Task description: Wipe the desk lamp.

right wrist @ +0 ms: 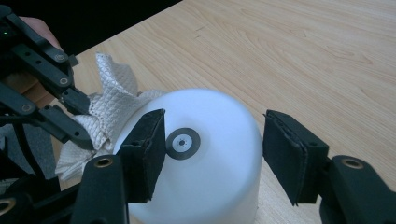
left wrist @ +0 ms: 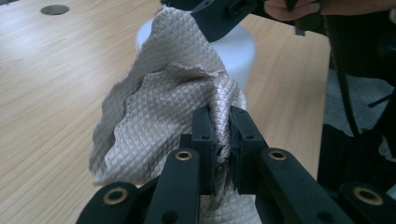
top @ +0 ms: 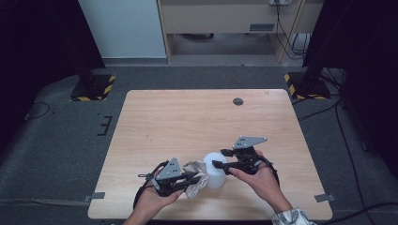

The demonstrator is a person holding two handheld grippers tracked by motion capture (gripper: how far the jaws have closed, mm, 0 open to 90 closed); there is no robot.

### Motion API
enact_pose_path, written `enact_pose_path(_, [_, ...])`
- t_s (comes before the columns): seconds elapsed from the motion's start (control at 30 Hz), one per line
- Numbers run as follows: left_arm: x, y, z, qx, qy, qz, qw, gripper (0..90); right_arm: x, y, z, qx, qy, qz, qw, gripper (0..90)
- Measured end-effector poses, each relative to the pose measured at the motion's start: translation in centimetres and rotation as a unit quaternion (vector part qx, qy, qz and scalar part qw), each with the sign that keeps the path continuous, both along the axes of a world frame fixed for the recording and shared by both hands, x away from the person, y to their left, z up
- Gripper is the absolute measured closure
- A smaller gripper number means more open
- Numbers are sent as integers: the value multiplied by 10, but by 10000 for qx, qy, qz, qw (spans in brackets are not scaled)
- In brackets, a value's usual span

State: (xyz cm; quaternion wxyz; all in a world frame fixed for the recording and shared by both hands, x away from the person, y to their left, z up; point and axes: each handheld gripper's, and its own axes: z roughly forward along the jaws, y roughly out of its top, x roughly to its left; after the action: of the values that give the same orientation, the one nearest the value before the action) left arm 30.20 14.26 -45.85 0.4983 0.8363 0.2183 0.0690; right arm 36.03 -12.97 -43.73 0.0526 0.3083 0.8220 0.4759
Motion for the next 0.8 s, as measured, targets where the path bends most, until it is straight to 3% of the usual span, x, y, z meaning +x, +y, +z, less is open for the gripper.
enact_pose_path(0.13, [-1, -4, -2, 2, 24, -105, 9999, 819, 0, 0, 0, 8, 0, -1, 10000, 401])
enact_pose_path(0.47, [2, -16, -18, 424, 152, -296, 9985, 819, 0, 0, 0, 9, 0, -3, 10000, 401])
enact_pose_path(0.8, [4, -20, -21, 522, 216, -363, 9977, 819, 0, 0, 0, 7, -6, 7, 10000, 401])
